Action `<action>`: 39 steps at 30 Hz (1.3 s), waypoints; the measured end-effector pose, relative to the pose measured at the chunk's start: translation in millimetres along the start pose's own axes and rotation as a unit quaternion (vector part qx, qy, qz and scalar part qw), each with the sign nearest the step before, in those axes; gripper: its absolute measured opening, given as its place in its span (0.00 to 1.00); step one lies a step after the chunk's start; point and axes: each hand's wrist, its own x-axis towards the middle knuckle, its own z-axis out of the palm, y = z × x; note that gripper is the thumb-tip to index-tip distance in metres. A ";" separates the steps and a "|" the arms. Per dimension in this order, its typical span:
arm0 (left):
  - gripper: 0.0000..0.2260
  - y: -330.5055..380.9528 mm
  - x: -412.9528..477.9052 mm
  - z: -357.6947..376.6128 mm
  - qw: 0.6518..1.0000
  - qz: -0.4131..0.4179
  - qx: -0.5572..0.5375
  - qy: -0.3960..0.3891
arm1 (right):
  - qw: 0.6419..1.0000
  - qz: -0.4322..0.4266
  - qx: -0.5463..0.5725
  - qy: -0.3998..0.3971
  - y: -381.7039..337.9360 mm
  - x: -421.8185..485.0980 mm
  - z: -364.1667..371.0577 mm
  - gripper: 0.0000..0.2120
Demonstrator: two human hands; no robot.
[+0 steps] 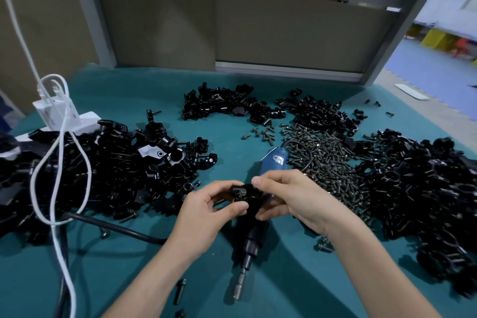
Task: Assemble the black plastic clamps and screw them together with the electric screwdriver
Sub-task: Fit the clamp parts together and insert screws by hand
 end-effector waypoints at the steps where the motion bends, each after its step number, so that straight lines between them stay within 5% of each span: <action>1: 0.12 1.8 -0.9 0.4 1.000 0.017 0.002 0.001 | 1.000 0.011 0.018 -0.022 -2.3 -1.2 -0.9 0.11; 9: 0.14 8.8 -4.3 2.4 0.989 0.108 0.098 0.009 | 0.989 -0.005 0.150 -0.008 -0.4 -0.5 5.1 0.22; 13: 0.11 9.2 -5.2 4.3 0.984 0.129 0.116 0.035 | 0.978 -0.017 0.210 -0.004 4.8 1.0 19.8 0.05; 22: 0.05 1.2 0.6 0.8 0.994 0.058 0.048 0.082 | 0.962 -0.045 0.266 0.051 13.8 7.3 35.7 0.10; 27: 0.06 -3.4 2.9 -5.3 0.990 0.032 0.054 0.126 | 0.964 -0.088 0.246 0.043 17.2 2.8 35.4 0.17; 30: 0.06 -3.9 2.6 -5.0 0.988 0.034 0.073 0.132 | 0.976 -0.140 0.119 0.114 17.7 -2.0 43.5 0.08; 32: 0.06 -4.4 2.5 -4.3 0.987 0.037 0.081 0.135 | 0.970 -0.176 0.048 0.163 20.9 -2.1 46.6 0.12; 39: 0.11 2.8 3.1 -5.3 0.994 0.022 0.049 0.101 | 0.964 -0.176 0.105 0.172 22.2 -2.1 48.5 0.15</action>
